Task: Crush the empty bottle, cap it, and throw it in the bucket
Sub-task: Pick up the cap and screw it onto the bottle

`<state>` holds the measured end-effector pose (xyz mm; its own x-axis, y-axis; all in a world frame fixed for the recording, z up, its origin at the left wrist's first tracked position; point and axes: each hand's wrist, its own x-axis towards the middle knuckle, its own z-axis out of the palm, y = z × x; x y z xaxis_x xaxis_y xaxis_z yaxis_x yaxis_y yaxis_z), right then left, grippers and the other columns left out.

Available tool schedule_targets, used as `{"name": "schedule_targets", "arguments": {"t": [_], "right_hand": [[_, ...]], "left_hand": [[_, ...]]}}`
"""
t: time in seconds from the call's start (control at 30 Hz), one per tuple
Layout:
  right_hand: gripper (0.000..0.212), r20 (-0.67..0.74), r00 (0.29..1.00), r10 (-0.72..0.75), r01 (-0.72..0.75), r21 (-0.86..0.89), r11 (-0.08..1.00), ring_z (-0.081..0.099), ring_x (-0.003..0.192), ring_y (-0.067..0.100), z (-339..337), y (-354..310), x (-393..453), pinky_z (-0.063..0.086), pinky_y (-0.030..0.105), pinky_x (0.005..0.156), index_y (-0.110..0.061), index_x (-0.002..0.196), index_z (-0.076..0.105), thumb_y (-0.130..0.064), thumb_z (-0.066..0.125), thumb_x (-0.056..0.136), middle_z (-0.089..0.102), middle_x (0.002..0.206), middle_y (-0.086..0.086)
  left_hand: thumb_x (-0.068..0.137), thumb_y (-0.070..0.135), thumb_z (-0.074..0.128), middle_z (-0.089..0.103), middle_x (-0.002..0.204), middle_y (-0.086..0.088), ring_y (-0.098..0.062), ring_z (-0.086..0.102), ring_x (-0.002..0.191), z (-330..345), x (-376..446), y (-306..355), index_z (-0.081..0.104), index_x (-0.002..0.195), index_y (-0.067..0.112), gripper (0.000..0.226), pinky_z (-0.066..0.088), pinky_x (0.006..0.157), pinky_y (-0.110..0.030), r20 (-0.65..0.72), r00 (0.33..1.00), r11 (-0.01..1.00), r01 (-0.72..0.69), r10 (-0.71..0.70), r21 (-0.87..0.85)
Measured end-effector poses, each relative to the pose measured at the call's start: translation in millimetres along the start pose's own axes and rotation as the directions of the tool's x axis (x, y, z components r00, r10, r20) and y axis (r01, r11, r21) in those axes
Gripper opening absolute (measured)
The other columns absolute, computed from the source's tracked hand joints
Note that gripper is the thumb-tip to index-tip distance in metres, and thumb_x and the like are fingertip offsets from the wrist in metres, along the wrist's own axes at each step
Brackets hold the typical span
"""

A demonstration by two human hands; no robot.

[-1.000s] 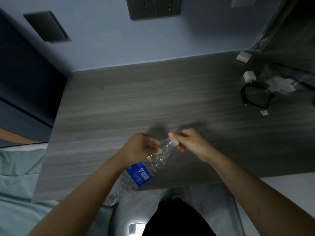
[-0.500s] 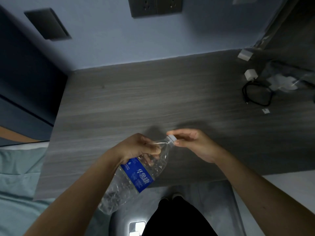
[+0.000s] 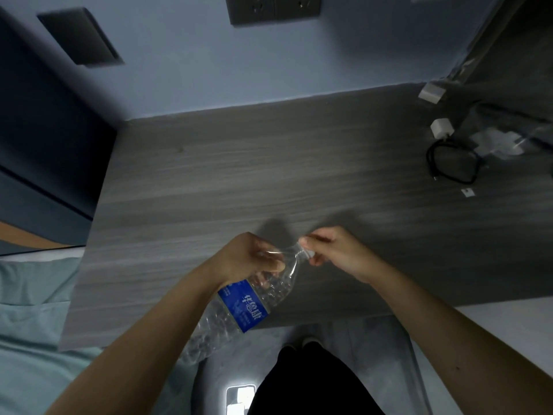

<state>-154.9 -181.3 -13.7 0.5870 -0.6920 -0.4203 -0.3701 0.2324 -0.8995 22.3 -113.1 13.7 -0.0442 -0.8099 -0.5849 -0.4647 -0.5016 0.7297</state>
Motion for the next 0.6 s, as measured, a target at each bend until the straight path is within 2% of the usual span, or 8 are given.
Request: {"name": "schedule_targets", "arguments": {"t": [0.07, 0.13, 0.23, 0.33, 0.4, 0.47, 0.53, 0.6], "right_hand": [[0.025, -0.024, 0.999, 0.042, -0.043, -0.022, 0.999, 0.052, 0.053, 0.016, 3, 0, 4, 0.042, 0.023, 0.054, -0.004, 0.07, 0.062, -0.021, 0.055, 0.087, 0.056, 0.059, 0.008], [0.034, -0.068, 0.994, 0.086, -0.09, -0.054, 0.994, 0.051, 0.05, 0.019, 7, 2, 7, 0.041, 0.026, 0.052, -0.011, 0.056, 0.057, -0.027, 0.053, 0.087, 0.055, 0.055, 0.01], [0.04, -0.131, 0.981, 0.142, -0.152, -0.071, 0.986, 0.051, 0.045, 0.019, 13, 4, 8, 0.042, 0.026, 0.049, -0.011, 0.051, 0.055, -0.032, 0.053, 0.086, 0.055, 0.053, 0.012], [0.028, -0.098, 0.989, 0.115, -0.114, 0.019, 0.993, 0.053, 0.052, 0.016, 12, -1, 6, 0.046, 0.028, 0.057, -0.011, 0.061, 0.058, -0.025, 0.057, 0.085, 0.056, 0.06, 0.006], [0.016, -0.012, 0.997, 0.073, -0.071, 0.134, 0.988, 0.053, 0.06, 0.013, 9, -4, 3, 0.046, 0.027, 0.064, -0.007, 0.085, 0.065, -0.019, 0.055, 0.087, 0.058, 0.069, 0.002], [0.025, 0.041, 0.999, 0.032, -0.039, 0.205, 0.978, 0.054, 0.065, 0.012, 5, -4, 0, 0.046, 0.025, 0.067, -0.003, 0.108, 0.062, -0.015, 0.054, 0.087, 0.06, 0.077, 0.002], [0.027, 0.01, 1.0, -0.018, 0.016, 0.119, 0.993, 0.056, 0.058, 0.006, 5, -4, -3, 0.047, 0.016, 0.06, -0.002, 0.11, 0.061, -0.013, 0.054, 0.087, 0.061, 0.072, 0.001], [0.022, -0.049, 0.997, -0.053, 0.053, 0.002, 0.999, 0.053, 0.046, -0.001, 9, -6, -2, 0.045, 0.012, 0.052, -0.001, 0.102, 0.064, -0.014, 0.054, 0.087, 0.058, 0.062, -0.001]], "left_hand": [[0.077, 0.009, 0.068, 0.073, 0.094, -0.02, -0.004, 0.063, 0.047, 1, 1, -1, 0.066, 0.102, 0.001, 0.026, 0.052, 0.048, -0.011, -0.03, 0.999, 0.999, -0.016, 0.017, 0.051], [0.077, 0.013, 0.069, 0.074, 0.096, -0.015, -0.008, 0.066, 0.056, 0, 3, -1, 0.068, 0.1, 0.004, 0.024, 0.053, 0.056, -0.015, -0.063, 0.997, 0.988, -0.044, 0.054, 0.149], [0.077, 0.017, 0.069, 0.075, 0.089, -0.005, -0.02, 0.071, 0.067, 1, 3, -1, 0.07, 0.093, 0.01, 0.017, 0.053, 0.069, -0.023, -0.075, 0.992, 0.952, -0.079, 0.105, 0.297], [0.078, 0.013, 0.069, 0.074, 0.094, -0.011, -0.01, 0.068, 0.06, 1, 2, -2, 0.068, 0.098, 0.007, 0.021, 0.052, 0.058, -0.014, -0.08, 0.994, 0.973, -0.049, 0.069, 0.226], [0.078, 0.01, 0.069, 0.073, 0.095, -0.015, -0.002, 0.063, 0.049, -3, 1, 1, 0.067, 0.101, 0.004, 0.024, 0.051, 0.051, -0.01, -0.069, 0.998, 0.996, -0.01, 0.016, 0.085], [0.078, 0.008, 0.068, 0.072, 0.091, -0.013, -0.001, 0.063, 0.047, -7, -1, 4, 0.066, 0.104, 0.003, 0.026, 0.051, 0.048, -0.01, -0.042, 0.999, 1.0, 0.002, -0.002, 0.018], [0.079, 0.008, 0.067, 0.07, 0.087, -0.01, 0.0, 0.062, 0.046, -9, -4, 5, 0.066, 0.104, 0.003, 0.026, 0.051, 0.047, -0.01, -0.026, 1.0, 1.0, -0.002, 0.002, 0.017], [0.079, 0.008, 0.067, 0.07, 0.086, -0.01, -0.002, 0.063, 0.048, -6, -5, 4, 0.066, 0.104, 0.003, 0.026, 0.053, 0.049, -0.012, -0.046, 0.999, 1.0, -0.002, 0.003, 0.026]]}}
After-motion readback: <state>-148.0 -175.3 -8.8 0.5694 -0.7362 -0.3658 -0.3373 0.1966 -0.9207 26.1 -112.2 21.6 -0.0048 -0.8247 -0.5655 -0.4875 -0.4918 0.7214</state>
